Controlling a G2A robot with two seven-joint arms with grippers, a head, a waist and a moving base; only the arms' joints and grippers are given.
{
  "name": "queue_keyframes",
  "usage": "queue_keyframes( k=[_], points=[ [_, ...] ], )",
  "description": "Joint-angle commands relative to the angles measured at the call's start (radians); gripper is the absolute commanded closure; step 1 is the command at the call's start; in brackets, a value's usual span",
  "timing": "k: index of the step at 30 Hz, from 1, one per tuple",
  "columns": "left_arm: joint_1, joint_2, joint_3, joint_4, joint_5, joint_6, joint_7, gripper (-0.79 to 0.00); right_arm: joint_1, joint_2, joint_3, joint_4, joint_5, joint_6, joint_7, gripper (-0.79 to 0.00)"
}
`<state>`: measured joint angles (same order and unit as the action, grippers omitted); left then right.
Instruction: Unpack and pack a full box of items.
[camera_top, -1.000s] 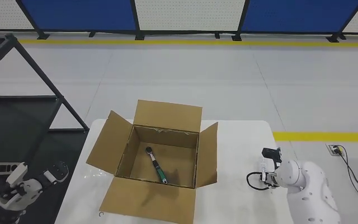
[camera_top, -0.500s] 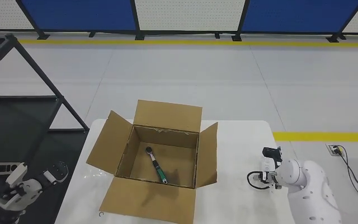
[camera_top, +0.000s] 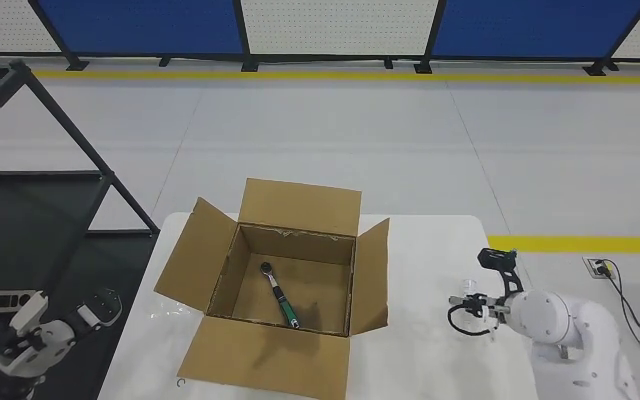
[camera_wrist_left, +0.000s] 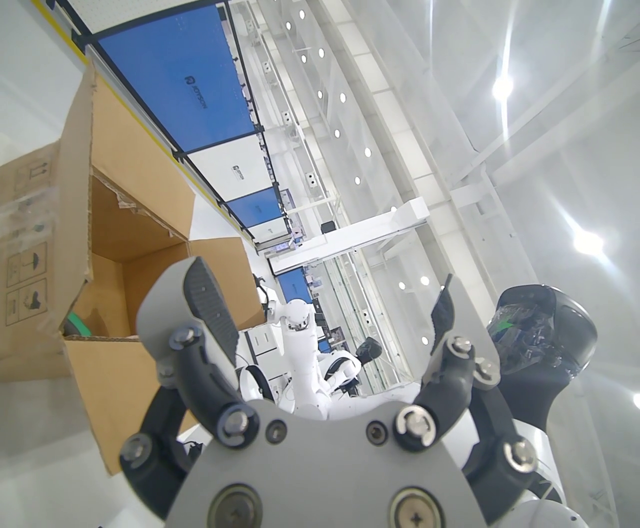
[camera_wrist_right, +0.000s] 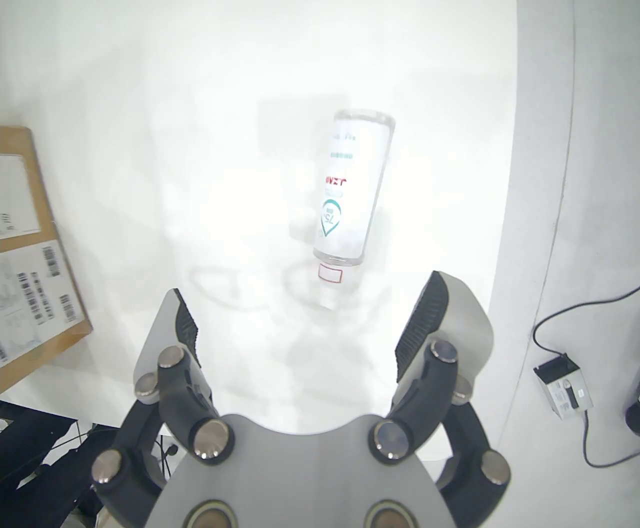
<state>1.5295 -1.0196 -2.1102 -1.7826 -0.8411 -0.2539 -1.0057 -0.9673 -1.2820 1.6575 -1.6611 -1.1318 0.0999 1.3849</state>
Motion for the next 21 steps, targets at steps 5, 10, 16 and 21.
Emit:
queue_keyframes(
  k=[5, 10, 16, 21],
  points=[
    [0.007, -0.001, -0.013, 0.007, -0.023, -0.007, 0.0, -0.785, -0.011, 0.002, -0.03, -0.155, 0.047, 0.001, 0.002, -0.785],
    [0.017, -0.003, -0.026, 0.017, -0.038, -0.011, 0.001, -0.785, 0.009, 0.001, -0.079, -0.193, 0.038, 0.037, 0.006, -0.785],
    [0.017, -0.003, -0.026, 0.017, -0.038, -0.011, 0.001, -0.785, 0.009, 0.001, -0.079, -0.193, 0.038, 0.037, 0.006, -0.785],
    [0.017, -0.003, -0.026, 0.017, -0.038, -0.011, 0.001, -0.785, 0.009, 0.001, -0.079, -0.193, 0.038, 0.037, 0.006, -0.785]
  ],
)
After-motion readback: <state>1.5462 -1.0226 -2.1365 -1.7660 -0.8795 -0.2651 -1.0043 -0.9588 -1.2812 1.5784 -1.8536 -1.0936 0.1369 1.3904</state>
